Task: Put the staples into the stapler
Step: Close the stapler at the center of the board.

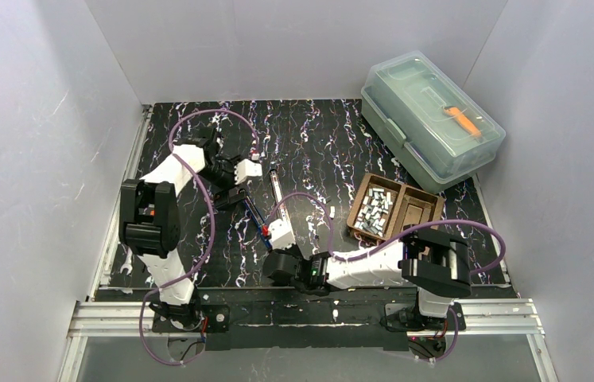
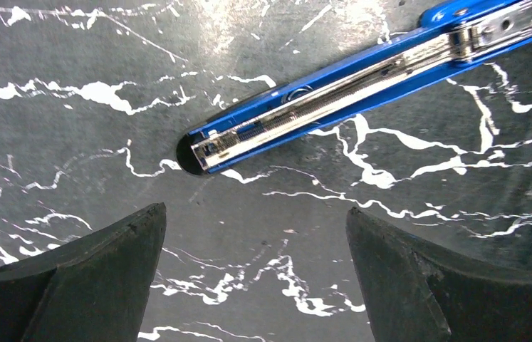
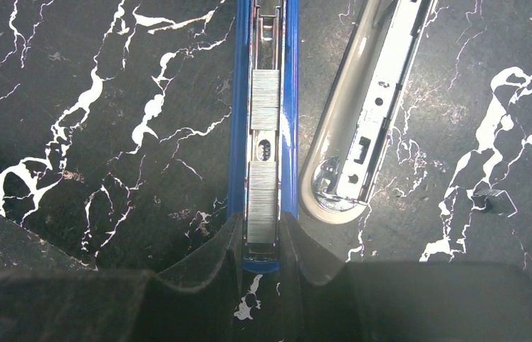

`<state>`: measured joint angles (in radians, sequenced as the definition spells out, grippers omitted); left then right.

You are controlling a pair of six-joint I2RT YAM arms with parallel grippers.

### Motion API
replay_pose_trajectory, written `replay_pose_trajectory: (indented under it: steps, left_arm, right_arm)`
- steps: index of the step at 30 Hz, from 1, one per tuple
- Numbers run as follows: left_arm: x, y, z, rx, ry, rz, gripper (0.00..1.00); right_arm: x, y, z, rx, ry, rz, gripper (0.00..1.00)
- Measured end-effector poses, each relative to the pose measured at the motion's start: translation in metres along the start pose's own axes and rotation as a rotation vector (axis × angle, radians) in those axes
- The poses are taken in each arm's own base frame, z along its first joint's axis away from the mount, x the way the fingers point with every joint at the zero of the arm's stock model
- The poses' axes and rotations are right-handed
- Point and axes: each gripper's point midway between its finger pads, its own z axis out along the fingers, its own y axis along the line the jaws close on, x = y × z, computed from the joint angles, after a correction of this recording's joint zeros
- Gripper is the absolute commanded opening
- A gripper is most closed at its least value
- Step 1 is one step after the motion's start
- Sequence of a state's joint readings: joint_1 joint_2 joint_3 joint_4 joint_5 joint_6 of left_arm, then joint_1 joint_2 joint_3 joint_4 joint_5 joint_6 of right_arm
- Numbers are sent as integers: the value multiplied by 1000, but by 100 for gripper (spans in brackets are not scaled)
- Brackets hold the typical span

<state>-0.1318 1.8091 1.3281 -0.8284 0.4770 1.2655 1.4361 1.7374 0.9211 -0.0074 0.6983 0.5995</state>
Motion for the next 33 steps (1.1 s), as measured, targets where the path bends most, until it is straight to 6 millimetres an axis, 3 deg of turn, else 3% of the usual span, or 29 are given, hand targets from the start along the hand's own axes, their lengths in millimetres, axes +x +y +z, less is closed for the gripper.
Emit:
replay_pose_trajectory:
  steps: [10, 16, 19, 25, 33]
  left_arm:
    - [9, 10, 27, -41, 11, 263, 98]
    - [-4, 25, 28, -80, -5, 408, 98]
    - [-11, 28, 26, -78, -5, 470, 92]
    - [-14, 22, 24, -22, 6, 582, 65]
    - [-9, 14, 34, 100, 19, 645, 64]
  right_arm:
    - [0, 0, 0, -27, -25, 15, 15]
    - [-2, 1, 1, -38, -28, 13, 13]
    - [-2, 2, 2, -41, -29, 14, 12]
    - [-3, 0, 3, -37, -30, 19, 11]
    - [-4, 0, 3, -41, -37, 30, 8]
